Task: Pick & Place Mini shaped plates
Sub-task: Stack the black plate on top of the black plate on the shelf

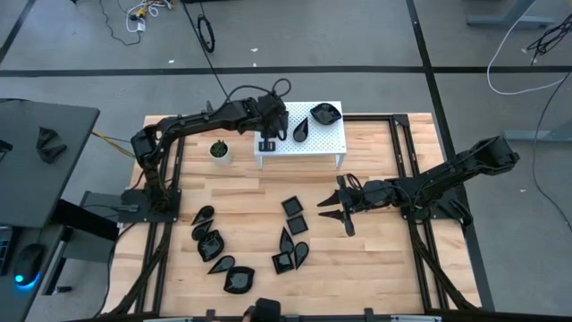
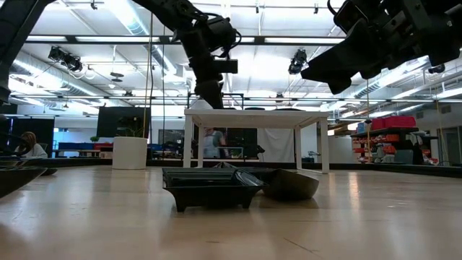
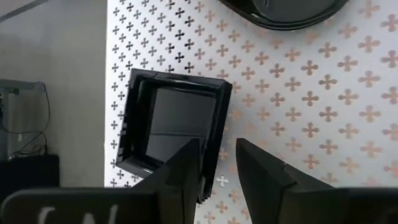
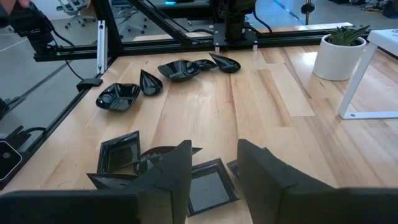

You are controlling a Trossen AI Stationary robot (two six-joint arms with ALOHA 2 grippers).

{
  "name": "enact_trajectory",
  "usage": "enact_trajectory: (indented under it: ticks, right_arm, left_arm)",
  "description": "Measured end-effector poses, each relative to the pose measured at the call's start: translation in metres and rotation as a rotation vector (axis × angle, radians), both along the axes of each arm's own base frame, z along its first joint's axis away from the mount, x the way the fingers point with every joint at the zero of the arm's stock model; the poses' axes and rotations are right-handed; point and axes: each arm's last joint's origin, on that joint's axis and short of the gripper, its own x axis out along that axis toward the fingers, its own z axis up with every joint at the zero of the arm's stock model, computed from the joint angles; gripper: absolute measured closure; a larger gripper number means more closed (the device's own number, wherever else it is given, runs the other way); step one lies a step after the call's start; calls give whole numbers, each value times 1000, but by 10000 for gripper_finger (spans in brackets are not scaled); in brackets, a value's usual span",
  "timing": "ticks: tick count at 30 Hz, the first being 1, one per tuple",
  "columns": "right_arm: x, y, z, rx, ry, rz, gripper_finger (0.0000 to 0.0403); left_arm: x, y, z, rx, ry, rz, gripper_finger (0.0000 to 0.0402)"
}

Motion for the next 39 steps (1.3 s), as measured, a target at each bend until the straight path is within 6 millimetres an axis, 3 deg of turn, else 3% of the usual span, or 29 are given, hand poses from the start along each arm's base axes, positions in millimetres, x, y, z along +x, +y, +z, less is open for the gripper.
enact_trajectory:
  ticks: [12, 39]
  right_arm:
    - [0, 0, 0, 0, 0, 0, 273]
    - [0, -1, 0, -14, -1, -48, 273]
  left_arm:
    - [-5, 12, 1, -13, -44, 112, 331]
    - [-12, 11, 11, -61, -128, 217, 335]
